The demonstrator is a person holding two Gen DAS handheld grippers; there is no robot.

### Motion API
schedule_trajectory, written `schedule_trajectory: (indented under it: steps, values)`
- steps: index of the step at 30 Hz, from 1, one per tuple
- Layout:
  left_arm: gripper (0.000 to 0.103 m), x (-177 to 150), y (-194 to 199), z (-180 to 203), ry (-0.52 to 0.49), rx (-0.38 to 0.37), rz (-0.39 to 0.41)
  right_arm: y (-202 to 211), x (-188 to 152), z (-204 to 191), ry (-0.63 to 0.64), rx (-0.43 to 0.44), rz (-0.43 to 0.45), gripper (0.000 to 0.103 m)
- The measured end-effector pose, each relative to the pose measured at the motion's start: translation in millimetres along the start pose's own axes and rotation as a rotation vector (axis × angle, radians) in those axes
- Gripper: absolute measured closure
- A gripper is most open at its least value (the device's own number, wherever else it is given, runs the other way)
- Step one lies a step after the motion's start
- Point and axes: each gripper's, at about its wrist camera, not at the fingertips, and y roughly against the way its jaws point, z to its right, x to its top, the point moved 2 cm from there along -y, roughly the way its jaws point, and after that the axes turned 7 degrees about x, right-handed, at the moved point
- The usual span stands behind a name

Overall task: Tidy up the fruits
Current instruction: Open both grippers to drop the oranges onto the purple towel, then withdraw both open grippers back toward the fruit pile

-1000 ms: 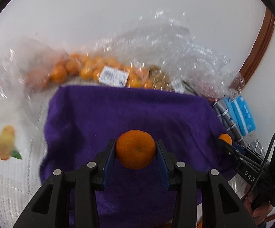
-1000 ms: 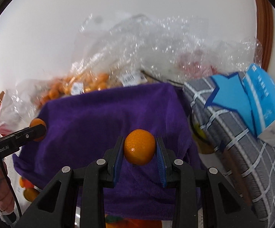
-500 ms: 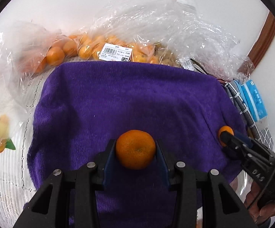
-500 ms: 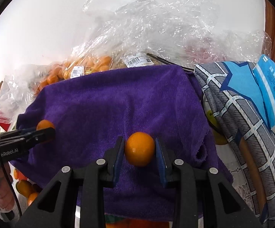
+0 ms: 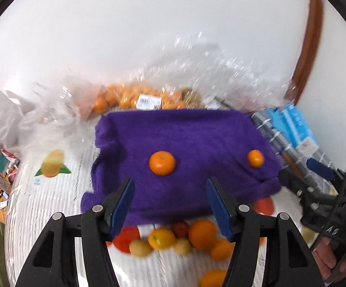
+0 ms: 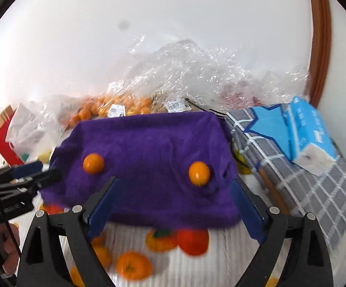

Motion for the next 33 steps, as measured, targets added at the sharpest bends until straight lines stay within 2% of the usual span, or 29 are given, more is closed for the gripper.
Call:
schedule_trajectory:
  steps: [4,9,15,18,22,25,27,28,33]
  values:
    - [0.043,-21,35,10,-0.002,-0.043,0.020,42,-21,-2,0.003,-0.008,0.045,0.011]
    - [0.043,-44,71,18,-0.035,-0.055,0.049,84,-45,7,-0.044,-0.017,0.120,0.011]
    - [0.043,-63,93,23,-0.012,-0.087,0.053,105,-64,6,-0.042,-0.001,0.110,0.011]
    - [0.043,-72,102,23,-0.017,-0.080,0.075,110,-72,0,-0.013,-0.031,0.117,0.011]
    - [0.043,-80,107,20,-0.018,-0.079,0.084,110,-79,-4,-0.025,-0.005,0.117,0.011]
    - [0.043,-84,108,12,0.005,-0.048,0.096,106,-80,-5,-0.040,-0.001,0.118,0.011]
    - [0.043,-87,104,5,0.017,-0.041,0.090,100,-82,-4,-0.043,-0.030,0.122,0.011]
    - [0.043,-89,103,2,0.022,-0.043,0.082,96,-83,-4,-0.048,-0.043,0.114,0.011]
    - [0.043,-94,85,-14,0.051,-0.023,0.056,70,-89,-4,-0.046,0.005,0.009,0.014]
